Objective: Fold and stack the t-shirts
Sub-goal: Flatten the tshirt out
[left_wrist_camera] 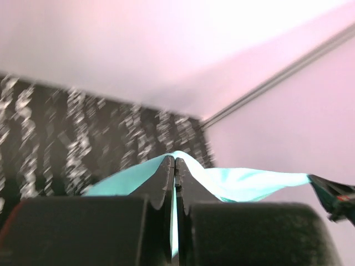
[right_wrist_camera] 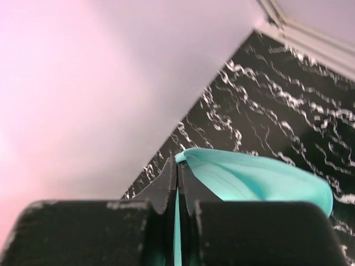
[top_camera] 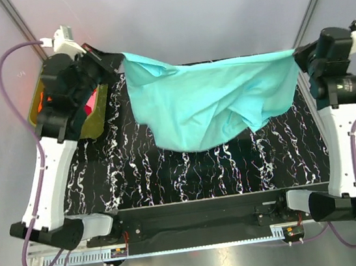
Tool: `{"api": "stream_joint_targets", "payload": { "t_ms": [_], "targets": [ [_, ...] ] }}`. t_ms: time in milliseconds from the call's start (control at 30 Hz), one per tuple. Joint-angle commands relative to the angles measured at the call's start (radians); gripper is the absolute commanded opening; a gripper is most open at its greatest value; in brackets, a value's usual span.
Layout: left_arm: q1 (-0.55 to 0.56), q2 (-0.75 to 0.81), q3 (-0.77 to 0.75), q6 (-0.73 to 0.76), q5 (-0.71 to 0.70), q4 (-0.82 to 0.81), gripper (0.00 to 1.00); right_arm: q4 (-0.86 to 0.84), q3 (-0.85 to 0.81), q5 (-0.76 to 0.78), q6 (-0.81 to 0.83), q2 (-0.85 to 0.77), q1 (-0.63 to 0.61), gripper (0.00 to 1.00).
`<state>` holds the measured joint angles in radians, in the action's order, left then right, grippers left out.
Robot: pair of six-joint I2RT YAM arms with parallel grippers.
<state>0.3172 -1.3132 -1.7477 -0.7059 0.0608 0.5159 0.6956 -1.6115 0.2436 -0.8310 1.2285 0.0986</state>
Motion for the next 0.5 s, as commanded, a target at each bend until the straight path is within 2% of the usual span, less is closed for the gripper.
{"api": "stream_joint_targets", "payload": {
  "t_ms": [0,67,267,367,467],
  "targets": [
    [0.0,0.048,-0.017,-0.04,0.075,0.018,0.0,0.136,-0.088,0.039,0.141,0.011,0.003,0.0],
    [0.002,0.103,0.029,-0.029,0.086,0.03,0.0,0.142,-0.051,0.011,0.15,-0.024,0.003,0.0],
    [0.0,0.31,0.396,-0.003,0.122,0.039,0.0,0.211,0.16,-0.102,0.165,-0.158,0.003,0.0],
    [0.0,0.385,0.464,0.006,0.108,0.05,0.0,0.238,0.197,-0.18,0.171,-0.21,0.003,0.0],
    [0.0,0.423,0.449,0.0,0.096,0.065,0.0,0.295,0.156,-0.236,0.17,-0.242,0.003,0.0]
  ]
}}
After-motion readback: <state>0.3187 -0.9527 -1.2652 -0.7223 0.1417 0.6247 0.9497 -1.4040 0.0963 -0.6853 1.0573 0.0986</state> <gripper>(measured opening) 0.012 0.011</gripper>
